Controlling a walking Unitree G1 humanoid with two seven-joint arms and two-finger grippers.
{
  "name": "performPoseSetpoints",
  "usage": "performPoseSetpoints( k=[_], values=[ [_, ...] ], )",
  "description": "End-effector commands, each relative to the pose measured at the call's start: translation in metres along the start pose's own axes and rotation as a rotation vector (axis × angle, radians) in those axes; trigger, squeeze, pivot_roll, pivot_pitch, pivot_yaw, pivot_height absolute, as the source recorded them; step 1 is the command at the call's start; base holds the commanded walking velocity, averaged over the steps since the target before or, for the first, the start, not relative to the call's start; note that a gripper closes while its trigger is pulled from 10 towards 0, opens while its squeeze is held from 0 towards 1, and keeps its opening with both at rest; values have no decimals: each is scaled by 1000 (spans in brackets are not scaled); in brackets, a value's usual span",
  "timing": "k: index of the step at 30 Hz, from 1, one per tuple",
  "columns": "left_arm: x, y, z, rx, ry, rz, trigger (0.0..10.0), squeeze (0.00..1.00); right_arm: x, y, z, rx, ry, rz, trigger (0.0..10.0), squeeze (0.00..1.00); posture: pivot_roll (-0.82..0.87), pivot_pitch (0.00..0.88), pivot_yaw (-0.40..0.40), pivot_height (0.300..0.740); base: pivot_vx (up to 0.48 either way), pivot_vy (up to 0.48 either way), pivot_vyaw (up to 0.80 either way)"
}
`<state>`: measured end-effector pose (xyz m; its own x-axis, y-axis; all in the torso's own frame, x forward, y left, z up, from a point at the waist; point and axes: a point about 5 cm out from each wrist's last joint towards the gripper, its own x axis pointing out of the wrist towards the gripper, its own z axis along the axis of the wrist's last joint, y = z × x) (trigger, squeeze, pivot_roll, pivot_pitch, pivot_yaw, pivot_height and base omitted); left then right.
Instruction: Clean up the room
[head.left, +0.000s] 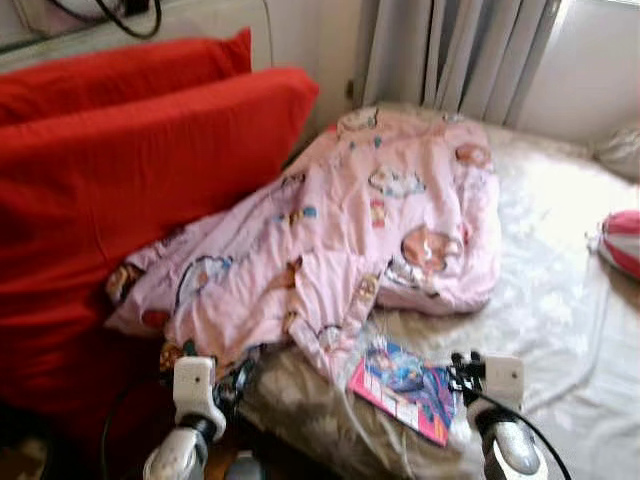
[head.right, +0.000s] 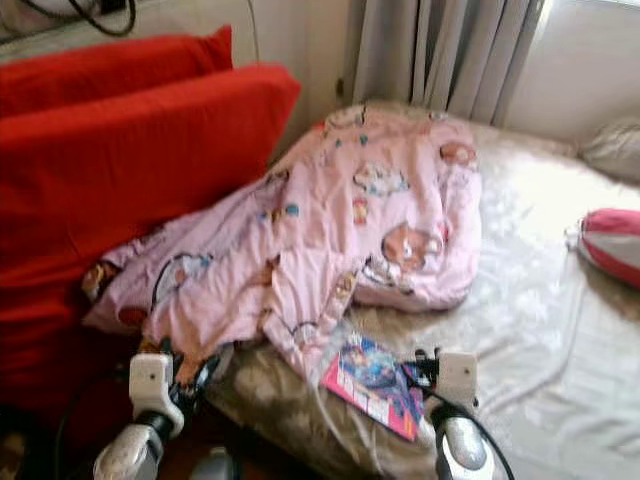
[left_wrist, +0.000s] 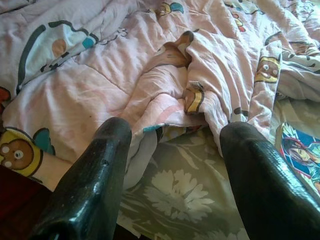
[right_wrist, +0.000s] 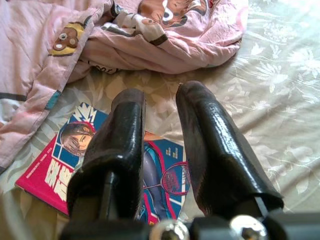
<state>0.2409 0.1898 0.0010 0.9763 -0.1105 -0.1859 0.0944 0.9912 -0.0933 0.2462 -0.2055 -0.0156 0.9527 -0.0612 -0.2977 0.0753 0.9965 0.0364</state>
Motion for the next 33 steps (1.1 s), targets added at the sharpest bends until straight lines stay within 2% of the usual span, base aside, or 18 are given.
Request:
performPoseSetpoints(
  k=[1,6,10,33],
  values=[
    [-1,2,0,1,3,4,10000,0,-1,0,0,1,-6,-2,10000,0,101,65,-64,649,0,0,0],
    [-1,3,1,0,2,1,10000,0,-1,2,-3,1,20,-12,10000,0,93,66,-59,649,0,0,0],
    [-1,2,1,3,4,-3,10000,0,-1,2,-4,4,27,-19,10000,0,93,67,-58,629,0,0,0],
    [-2,-3,0,-14,0,0,10000,0,-1,1,-4,41,30,-37,10000,0,96,60,-65,629,0,0,0]
  ],
)
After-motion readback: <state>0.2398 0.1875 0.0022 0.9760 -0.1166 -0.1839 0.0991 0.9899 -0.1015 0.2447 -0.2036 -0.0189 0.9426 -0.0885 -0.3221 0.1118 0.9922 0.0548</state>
